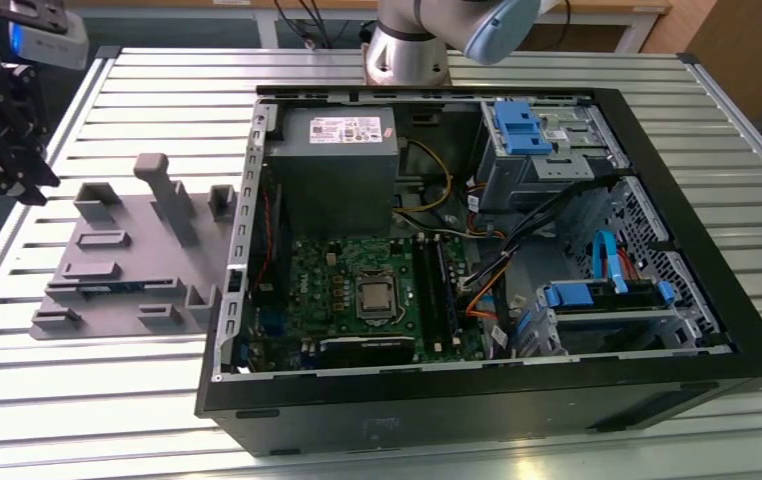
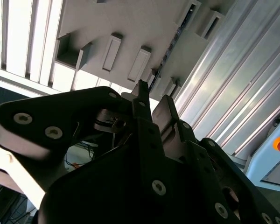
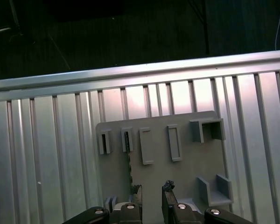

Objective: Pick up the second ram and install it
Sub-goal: 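Pick up the second ram and move it above second insertion slot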

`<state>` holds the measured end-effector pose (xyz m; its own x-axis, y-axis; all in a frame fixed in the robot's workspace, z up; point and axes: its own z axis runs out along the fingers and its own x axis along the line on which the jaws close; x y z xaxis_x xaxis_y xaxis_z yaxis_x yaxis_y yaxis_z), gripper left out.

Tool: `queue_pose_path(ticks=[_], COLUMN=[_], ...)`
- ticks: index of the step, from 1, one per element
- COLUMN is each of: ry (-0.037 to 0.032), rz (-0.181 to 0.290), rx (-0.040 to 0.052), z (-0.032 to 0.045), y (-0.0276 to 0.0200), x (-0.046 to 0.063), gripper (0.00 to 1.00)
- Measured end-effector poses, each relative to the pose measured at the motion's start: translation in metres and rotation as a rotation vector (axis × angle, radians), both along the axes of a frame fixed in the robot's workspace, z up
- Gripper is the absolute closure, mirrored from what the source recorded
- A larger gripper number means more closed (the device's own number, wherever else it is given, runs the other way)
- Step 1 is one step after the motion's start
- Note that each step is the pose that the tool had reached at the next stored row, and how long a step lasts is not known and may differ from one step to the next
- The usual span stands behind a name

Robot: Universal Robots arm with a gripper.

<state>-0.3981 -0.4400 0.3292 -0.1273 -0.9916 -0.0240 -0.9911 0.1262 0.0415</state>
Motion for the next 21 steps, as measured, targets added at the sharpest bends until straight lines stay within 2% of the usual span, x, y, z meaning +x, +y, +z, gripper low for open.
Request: queue_pose_path(ticks=[10, 21], ry=[0.0001, 0.0054], rz=[0.006, 0.042], rx=[0.0001, -0.0002], z=[-0.0025, -0.0122], y=[0.0, -0.0001], x=[0.0, -0.001], gripper=[0.69, 0.69])
